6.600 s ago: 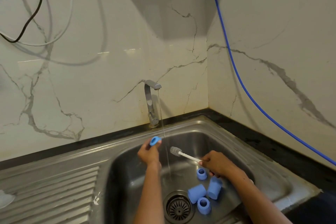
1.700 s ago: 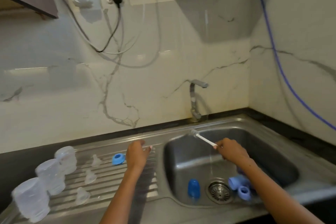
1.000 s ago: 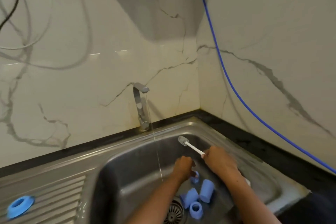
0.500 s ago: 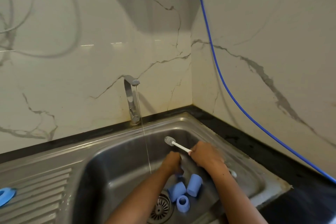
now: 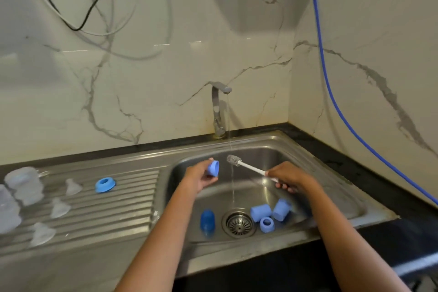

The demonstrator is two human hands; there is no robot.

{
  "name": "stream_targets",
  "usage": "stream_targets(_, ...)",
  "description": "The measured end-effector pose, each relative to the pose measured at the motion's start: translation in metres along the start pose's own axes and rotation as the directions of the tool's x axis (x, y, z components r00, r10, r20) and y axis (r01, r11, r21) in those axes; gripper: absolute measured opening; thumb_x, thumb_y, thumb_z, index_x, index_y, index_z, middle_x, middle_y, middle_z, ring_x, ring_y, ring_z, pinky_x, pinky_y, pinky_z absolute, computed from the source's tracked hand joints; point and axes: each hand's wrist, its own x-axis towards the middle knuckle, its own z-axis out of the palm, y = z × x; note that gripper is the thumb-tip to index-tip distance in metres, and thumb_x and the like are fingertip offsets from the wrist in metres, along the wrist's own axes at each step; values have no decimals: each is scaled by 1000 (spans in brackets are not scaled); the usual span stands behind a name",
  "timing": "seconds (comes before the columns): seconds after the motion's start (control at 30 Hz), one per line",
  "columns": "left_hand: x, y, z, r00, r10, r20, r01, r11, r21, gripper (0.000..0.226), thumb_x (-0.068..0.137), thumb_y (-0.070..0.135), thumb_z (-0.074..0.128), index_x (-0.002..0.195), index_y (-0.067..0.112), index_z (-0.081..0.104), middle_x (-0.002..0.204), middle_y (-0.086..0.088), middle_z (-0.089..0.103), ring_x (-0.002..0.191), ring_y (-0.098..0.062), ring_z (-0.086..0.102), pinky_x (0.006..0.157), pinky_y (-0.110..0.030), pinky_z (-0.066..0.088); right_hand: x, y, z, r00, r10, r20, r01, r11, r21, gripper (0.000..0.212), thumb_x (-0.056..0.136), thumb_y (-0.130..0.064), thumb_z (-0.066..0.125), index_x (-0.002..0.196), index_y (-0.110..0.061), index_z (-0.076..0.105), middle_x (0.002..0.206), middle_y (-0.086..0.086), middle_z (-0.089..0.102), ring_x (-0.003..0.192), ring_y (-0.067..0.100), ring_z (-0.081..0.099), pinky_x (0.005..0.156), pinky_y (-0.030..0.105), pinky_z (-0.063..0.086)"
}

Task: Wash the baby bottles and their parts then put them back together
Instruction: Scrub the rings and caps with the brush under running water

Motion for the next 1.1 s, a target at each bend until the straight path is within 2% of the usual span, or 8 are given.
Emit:
stream_targets(0.1,-8,-7,-17,997,28,-69,-47,957,-286,30,91,12,61,117,-2,56,114,-21,55,100,-27,54,91,-42,48,-6,-3,5,992,-61,113,48,992,116,15,93,-30,59,100,-19,67,49,0,54,35,6,36,34,16,29)
stream_targets(0.23,-13,-10,-32,985,36,-170,-107,896,-431,31,91,16,62,113,-5,58,131,-22,55,88,-23,59,96,-38,47,-9,-5,13,959,-84,269,45,988,147,20,92,-34,61,105,-21,67,57,2,54,41,8,38,37,17,30)
stream_targets(0.4,-8,-9,-42,978,39,-206,-132,878,-460,46,84,19,69,120,-6,54,128,-23,56,113,-26,58,100,-35,47,-10,-6,24,915,-188,358,151,980,128,23,89,-39,63,109,-28,70,57,2,54,42,8,38,38,18,31)
stream_targets(0.53,-5,-10,-43,970,58,-238,-149,910,-386,53,77,18,77,119,-6,56,115,-21,62,99,-22,62,89,-28,51,-7,-7,41,879,-367,304,348,930,119,24,92,-35,62,115,-31,69,52,-2,53,41,7,40,39,19,31)
stream_targets(0.8,5,-19,-27,926,94,-366,-215,928,-305,30,70,26,80,80,6,60,80,-9,64,72,-14,63,64,-21,53,-9,-14,58,794,-602,83,571,691,-443,34,97,-41,50,131,-38,55,85,-1,70,67,14,60,69,35,52)
stream_targets(0.9,10,-19,-29,936,123,-331,-216,940,-263,27,73,24,79,83,5,62,84,-11,65,75,-16,64,65,-23,54,-15,-19,64,851,-504,151,524,835,-166,30,97,-38,53,125,-33,62,73,0,63,55,9,54,49,26,45)
stream_targets(0.97,13,-22,-28,955,109,-276,-175,959,-224,30,74,26,78,88,4,64,83,-11,65,73,-16,63,67,-24,54,-16,-20,56,914,-320,248,304,947,102,26,96,-38,53,115,-27,67,57,-2,51,42,5,40,39,18,33)
stream_targets(1.1,14,-27,-29,975,100,-198,-154,949,-275,28,77,28,75,89,4,64,82,-10,65,72,-15,63,70,-26,54,-18,-22,52,915,-314,253,304,949,79,26,97,-35,54,117,-26,67,53,-9,52,42,4,39,39,16,32)
